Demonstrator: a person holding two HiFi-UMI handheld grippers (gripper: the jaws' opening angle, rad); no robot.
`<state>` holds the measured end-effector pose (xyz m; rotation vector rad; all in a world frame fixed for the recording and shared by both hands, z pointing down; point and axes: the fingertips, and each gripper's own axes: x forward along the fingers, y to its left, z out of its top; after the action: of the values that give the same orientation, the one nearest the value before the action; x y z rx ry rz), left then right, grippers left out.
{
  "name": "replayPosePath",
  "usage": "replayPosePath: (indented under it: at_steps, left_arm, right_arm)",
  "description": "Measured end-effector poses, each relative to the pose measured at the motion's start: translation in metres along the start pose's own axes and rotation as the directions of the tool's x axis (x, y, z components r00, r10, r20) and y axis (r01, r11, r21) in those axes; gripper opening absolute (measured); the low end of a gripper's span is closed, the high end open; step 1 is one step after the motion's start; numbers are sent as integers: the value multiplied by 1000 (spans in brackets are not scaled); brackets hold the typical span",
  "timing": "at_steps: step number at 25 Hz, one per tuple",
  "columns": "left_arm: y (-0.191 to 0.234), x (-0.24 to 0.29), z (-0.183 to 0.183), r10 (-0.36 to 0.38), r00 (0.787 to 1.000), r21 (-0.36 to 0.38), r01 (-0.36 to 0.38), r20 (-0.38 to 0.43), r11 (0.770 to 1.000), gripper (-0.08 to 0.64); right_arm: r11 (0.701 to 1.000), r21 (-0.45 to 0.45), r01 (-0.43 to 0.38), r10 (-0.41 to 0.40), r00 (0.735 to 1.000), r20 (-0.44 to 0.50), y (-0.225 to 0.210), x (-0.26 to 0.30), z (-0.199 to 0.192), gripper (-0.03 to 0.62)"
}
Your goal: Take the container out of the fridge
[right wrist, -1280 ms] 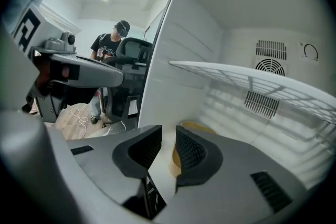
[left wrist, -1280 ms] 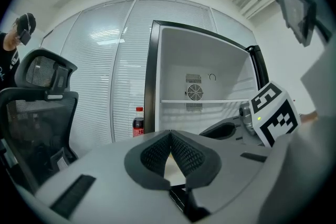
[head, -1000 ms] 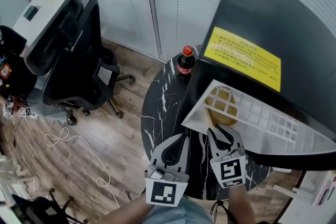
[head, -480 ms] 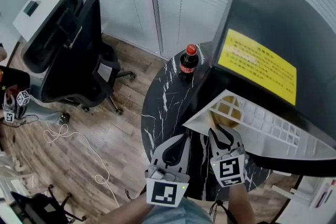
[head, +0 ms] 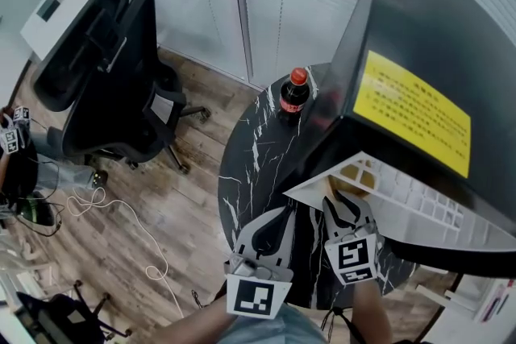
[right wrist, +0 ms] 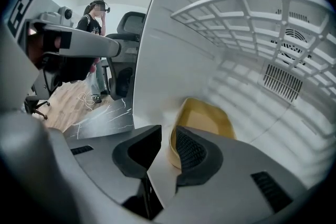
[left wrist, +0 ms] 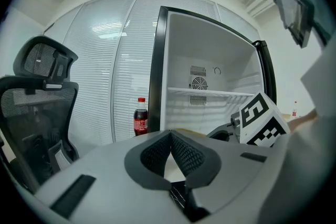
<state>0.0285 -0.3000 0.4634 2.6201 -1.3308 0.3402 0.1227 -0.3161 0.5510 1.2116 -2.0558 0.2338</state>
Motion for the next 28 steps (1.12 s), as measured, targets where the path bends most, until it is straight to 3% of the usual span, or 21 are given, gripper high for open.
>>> replayPosePath:
  at_steps: [28]
  left_arm:
    - [13,-2,-2,19,1000,-15,-19,1,1000,14]
  right_arm:
    - [1000,18,-7,10,984,-178,-5,9,-9,46]
